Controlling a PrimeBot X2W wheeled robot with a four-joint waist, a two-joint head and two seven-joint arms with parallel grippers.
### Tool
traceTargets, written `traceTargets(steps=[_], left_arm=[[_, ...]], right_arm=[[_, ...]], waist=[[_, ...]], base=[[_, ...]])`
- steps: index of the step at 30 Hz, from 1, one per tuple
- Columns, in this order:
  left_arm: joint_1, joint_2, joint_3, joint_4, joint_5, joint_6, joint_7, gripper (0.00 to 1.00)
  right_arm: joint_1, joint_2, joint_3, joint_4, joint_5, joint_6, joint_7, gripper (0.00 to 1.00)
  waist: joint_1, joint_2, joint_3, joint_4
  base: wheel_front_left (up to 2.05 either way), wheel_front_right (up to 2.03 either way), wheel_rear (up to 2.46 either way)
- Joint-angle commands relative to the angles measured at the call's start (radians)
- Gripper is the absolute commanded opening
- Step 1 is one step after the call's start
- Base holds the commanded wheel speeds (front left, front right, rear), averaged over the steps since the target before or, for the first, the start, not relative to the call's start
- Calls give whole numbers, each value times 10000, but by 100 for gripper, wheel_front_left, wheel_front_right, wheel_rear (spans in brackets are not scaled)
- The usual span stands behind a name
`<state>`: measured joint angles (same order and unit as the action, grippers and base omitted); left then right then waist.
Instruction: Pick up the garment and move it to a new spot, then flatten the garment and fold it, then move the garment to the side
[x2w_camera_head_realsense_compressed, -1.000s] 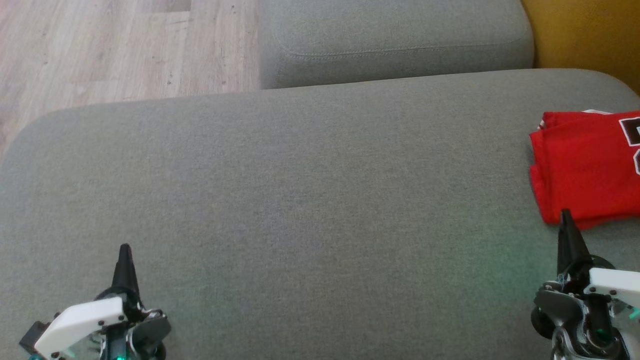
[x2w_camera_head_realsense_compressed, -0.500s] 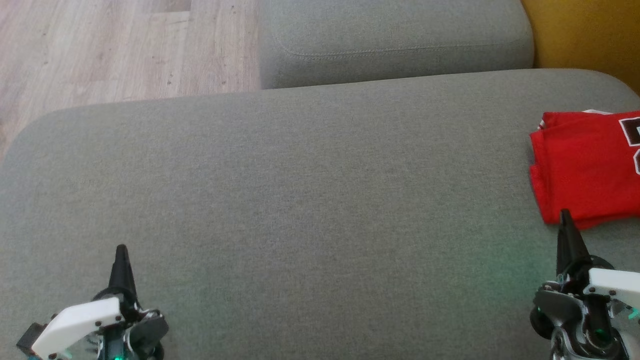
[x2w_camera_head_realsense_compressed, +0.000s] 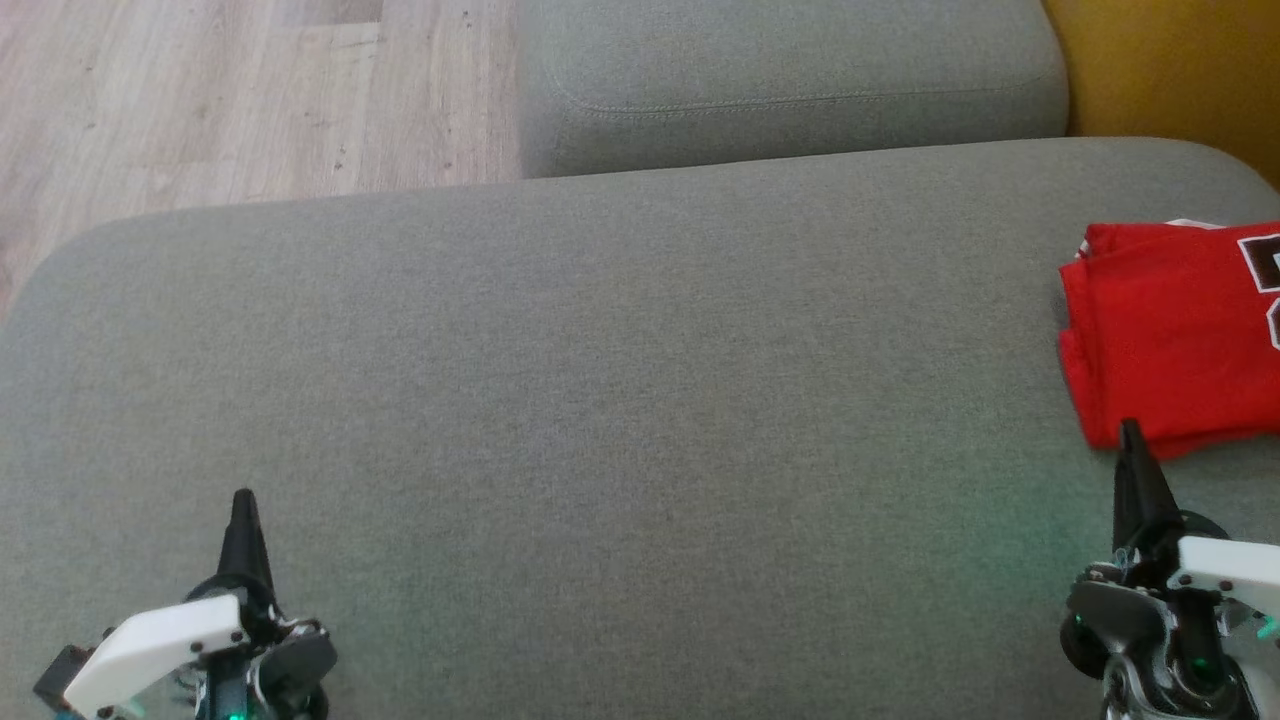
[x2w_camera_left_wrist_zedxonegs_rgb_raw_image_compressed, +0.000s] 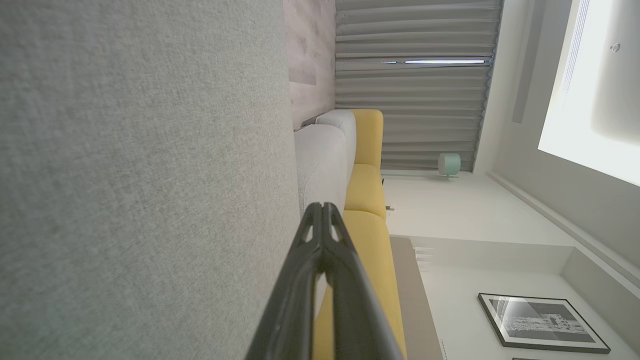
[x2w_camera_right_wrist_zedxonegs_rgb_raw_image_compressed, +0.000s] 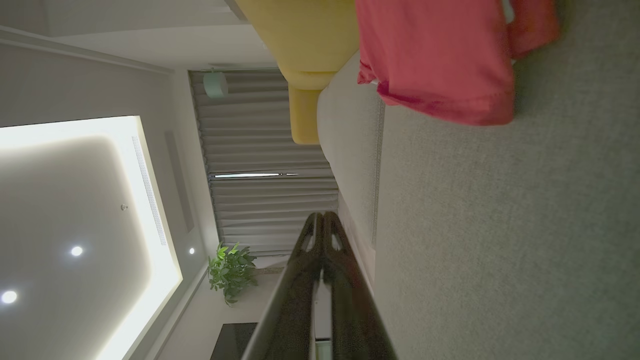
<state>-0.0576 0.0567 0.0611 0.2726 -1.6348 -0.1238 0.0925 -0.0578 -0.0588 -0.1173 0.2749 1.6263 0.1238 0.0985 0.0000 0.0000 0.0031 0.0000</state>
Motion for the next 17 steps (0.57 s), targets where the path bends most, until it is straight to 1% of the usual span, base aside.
traceTargets(steps=[1, 17], left_arm=[[-487, 76, 335, -283, 102, -69, 53, 0], [-491, 49, 374, -281, 135, -69, 84, 0]], right_arm=[[-489, -12, 165, -308, -70, 69, 43, 0], [-492, 8, 136, -307, -93, 69, 66, 0]], waist=[[0, 0, 0, 0], [0, 0, 0, 0]], base=[[0, 0, 0], [0, 0, 0]])
